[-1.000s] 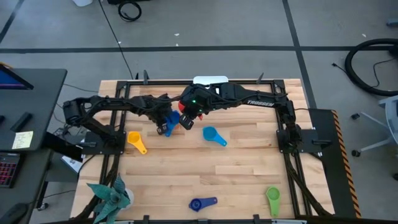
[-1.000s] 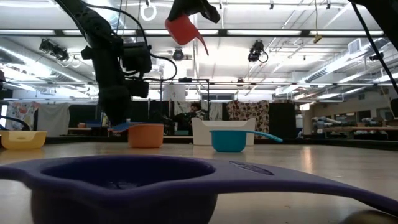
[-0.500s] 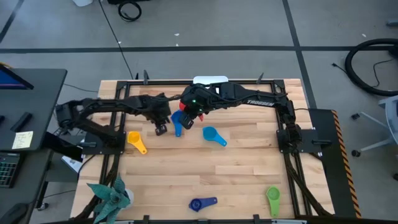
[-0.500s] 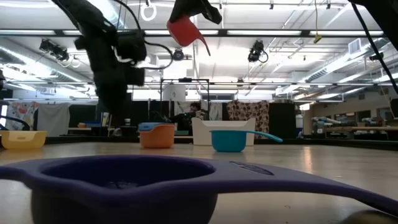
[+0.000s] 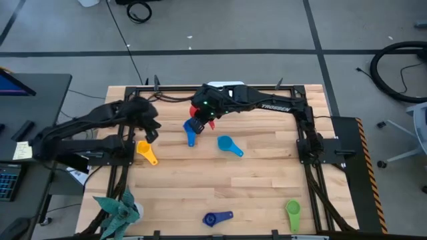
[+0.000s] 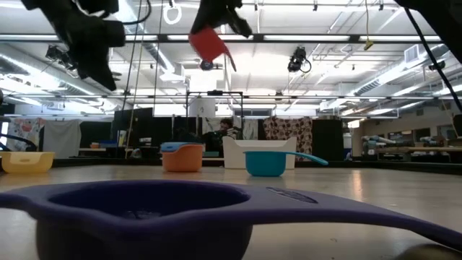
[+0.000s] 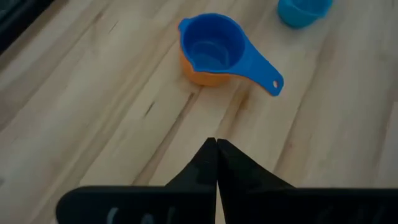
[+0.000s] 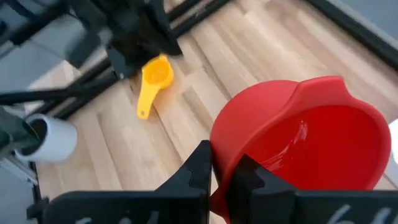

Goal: Nest measuring cups in basket
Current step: Stack the red measuring cup on the blue measuring cup

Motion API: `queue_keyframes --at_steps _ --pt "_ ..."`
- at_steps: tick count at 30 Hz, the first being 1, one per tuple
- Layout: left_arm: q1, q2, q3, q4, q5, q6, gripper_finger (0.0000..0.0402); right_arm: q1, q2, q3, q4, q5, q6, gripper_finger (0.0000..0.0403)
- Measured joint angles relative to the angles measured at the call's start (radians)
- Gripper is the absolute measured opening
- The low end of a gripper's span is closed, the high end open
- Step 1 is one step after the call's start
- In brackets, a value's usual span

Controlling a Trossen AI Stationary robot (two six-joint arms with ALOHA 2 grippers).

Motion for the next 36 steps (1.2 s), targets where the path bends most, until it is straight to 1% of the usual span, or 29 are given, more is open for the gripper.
queue_keyframes --at_steps 2,6,8,15,21,25,32,36 --pt "0.000 -0.033 0.000 -0.027 -0.001 -0.028 0.0005 -0.008 0.026 0.002 0.042 -0.037 -0.008 0.0025" --pt "0.000 -0.068 0.000 -0.074 -0.002 -0.069 0.0005 -0.027 0.086 0.001 0.072 -0.067 -0.021 0.0025" --pt "-0.001 -0.071 0.000 -0.089 -0.001 -0.073 0.0005 -0.040 0.110 0.001 0.088 -0.099 -0.025 0.0025" --pt "-0.001 -0.071 0.000 -0.106 0.010 -0.092 0.0005 -0.084 0.215 0.002 0.100 -0.141 -0.066 0.0025" --pt "-0.001 -0.070 0.000 -0.106 0.013 -0.091 0.0005 -0.116 0.304 0.002 0.092 -0.225 -0.100 0.0025" --pt "-0.001 -0.070 0.000 -0.106 0.014 -0.090 0.0005 -0.122 0.328 0.001 0.085 -0.232 -0.120 0.0025" --pt "-0.001 -0.070 0.000 -0.106 0.014 -0.090 0.0005 -0.125 0.335 0.001 0.060 -0.220 -0.254 0.0025" --pt "-0.001 -0.070 0.000 -0.105 0.014 -0.088 0.0005 -0.129 0.335 0.001 0.058 -0.238 -0.283 0.0029"
